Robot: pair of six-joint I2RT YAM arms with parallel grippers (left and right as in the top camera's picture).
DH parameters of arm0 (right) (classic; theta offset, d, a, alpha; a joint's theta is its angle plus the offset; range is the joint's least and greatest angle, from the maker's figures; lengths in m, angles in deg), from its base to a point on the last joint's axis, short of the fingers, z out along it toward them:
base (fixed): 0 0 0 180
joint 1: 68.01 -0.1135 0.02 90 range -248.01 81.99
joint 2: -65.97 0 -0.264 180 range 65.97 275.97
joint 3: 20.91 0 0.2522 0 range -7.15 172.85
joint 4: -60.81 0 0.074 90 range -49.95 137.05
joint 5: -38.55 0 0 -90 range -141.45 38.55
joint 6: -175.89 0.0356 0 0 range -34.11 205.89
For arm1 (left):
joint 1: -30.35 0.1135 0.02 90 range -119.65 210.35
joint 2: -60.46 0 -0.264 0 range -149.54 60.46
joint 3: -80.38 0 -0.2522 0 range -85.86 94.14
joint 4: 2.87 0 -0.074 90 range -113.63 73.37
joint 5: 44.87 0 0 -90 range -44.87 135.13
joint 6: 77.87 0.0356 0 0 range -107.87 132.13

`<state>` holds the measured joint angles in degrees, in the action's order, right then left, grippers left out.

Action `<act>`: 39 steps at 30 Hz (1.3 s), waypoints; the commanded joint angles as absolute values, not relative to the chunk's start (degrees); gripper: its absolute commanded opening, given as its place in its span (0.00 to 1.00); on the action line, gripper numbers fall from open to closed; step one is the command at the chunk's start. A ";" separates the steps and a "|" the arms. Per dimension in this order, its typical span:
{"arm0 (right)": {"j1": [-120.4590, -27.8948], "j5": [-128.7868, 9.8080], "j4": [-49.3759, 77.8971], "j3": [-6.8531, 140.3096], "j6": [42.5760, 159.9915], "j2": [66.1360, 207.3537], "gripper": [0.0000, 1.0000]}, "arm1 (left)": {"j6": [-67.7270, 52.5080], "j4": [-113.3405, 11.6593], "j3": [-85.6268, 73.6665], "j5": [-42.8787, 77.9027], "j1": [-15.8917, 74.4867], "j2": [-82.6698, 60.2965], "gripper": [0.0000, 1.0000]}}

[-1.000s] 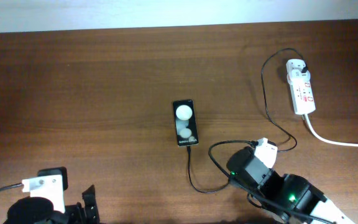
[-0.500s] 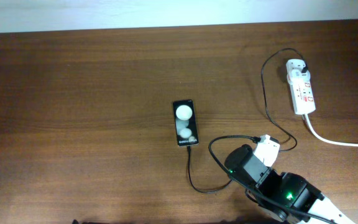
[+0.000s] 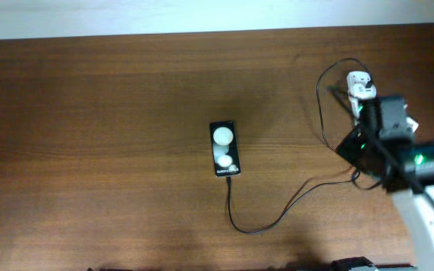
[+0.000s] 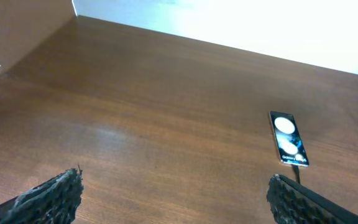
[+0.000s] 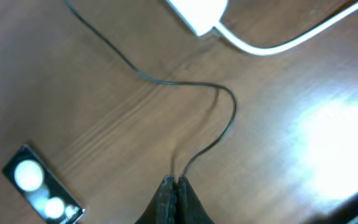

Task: Plug charger to phone and switch on socket

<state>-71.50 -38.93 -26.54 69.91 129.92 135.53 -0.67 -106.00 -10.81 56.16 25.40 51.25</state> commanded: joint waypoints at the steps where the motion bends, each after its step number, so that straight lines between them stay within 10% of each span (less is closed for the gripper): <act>1: -67.37 -42.04 -28.39 76.53 122.03 141.80 0.04 | 0.03 -105.82 -10.72 57.01 26.03 57.24 0.99; 19: -48.29 -46.95 -27.17 110.54 115.51 191.05 0.04 | 0.03 -105.19 -10.77 59.94 26.40 60.06 0.99; 39: -47.68 -50.63 -12.07 110.52 117.85 201.47 0.04 | 0.03 -105.23 -10.77 59.94 26.40 60.06 0.99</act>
<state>-47.89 -50.47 -13.51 109.51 117.37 200.69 -0.69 -105.36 -10.66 59.13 25.99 59.95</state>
